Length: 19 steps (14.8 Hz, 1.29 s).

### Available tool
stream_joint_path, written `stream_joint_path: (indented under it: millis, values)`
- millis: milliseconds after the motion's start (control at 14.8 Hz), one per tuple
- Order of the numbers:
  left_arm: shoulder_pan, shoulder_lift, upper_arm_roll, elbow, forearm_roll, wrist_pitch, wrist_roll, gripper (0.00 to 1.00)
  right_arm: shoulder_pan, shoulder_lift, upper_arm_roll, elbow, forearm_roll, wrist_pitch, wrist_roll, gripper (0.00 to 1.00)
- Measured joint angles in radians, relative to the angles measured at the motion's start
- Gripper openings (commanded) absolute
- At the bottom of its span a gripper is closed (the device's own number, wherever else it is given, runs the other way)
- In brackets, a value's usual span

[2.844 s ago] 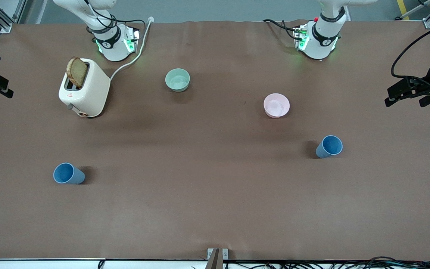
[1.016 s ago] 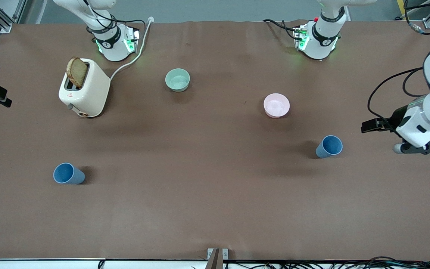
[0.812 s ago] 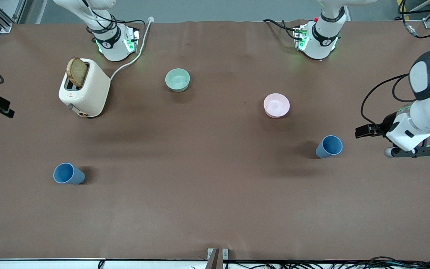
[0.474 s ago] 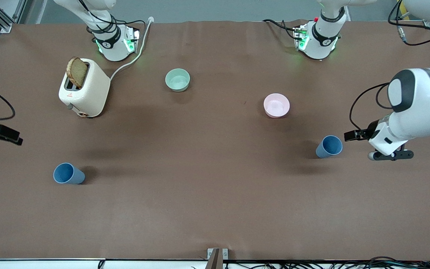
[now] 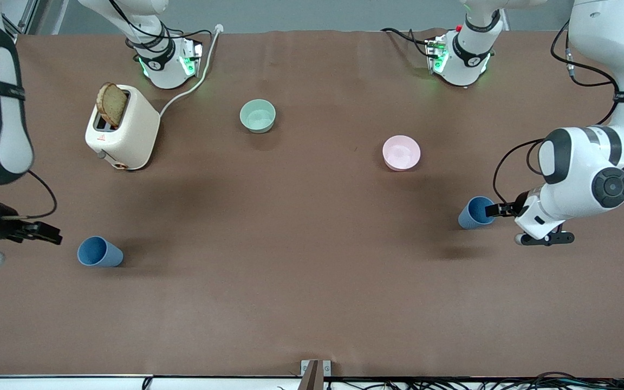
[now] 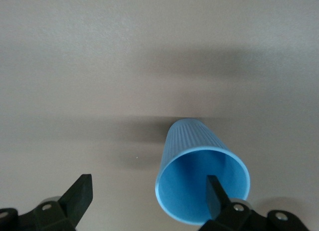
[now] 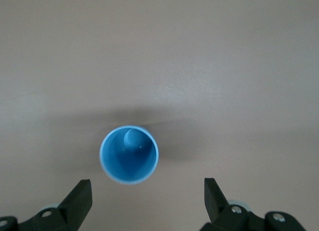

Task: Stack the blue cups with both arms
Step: 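Close both grippers around the two blue cups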

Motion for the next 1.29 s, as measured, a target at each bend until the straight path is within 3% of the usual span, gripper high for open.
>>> stream_joint_path:
  millis: [271, 339, 406, 542, 745, 880, 1016, 1083, 1219, 1286]
  values:
    - [0.0, 0.039, -0.002, 0.0, 0.0, 0.003, 0.0, 0.98, -0.001, 0.087, 0.0, -0.011, 0.025, 0.078, 0.0, 0.98]
    - [-0.001, 0.044, -0.002, 0.0, 0.0, 0.003, 0.0, 0.91, -0.004, 0.104, 0.0, -0.011, 0.04, 0.089, 0.0, 0.97]
    - [-0.002, 0.048, -0.002, 0.0, 0.0, 0.003, 0.0, 0.75, -0.008, 0.122, 0.0, -0.011, 0.05, 0.105, 0.0, 0.96]
    - [-0.002, 0.053, -0.003, 0.001, 0.0, 0.003, 0.0, 0.55, -0.014, 0.152, 0.0, -0.011, 0.061, 0.122, 0.0, 0.92]
    - [-0.005, 0.056, -0.004, 0.003, 0.0, 0.003, 0.0, 0.4, -0.018, 0.189, 0.0, -0.011, 0.086, 0.124, 0.0, 0.85]
    - [-0.006, 0.056, -0.006, 0.004, 0.0, 0.003, 0.0, 0.34, -0.019, 0.205, 0.0, -0.011, 0.102, 0.127, 0.0, 0.68]
    - [-0.006, 0.056, -0.006, 0.005, 0.0, 0.003, 0.0, 0.25, -0.019, 0.211, 0.0, -0.011, 0.109, 0.128, 0.0, 0.37]
    - [-0.006, 0.056, -0.006, 0.005, 0.0, 0.003, 0.0, 0.16, -0.019, 0.211, 0.0, -0.011, 0.111, 0.128, 0.0, 0.23]
    - [-0.006, 0.056, -0.006, 0.005, 0.0, 0.003, -0.001, 0.01, -0.019, 0.211, 0.0, -0.009, 0.116, 0.128, 0.0, 0.08]
    - [-0.006, 0.056, -0.006, 0.007, 0.0, 0.003, -0.001, 0.01, -0.019, 0.211, 0.0, -0.008, 0.117, 0.128, 0.0, 0.05]
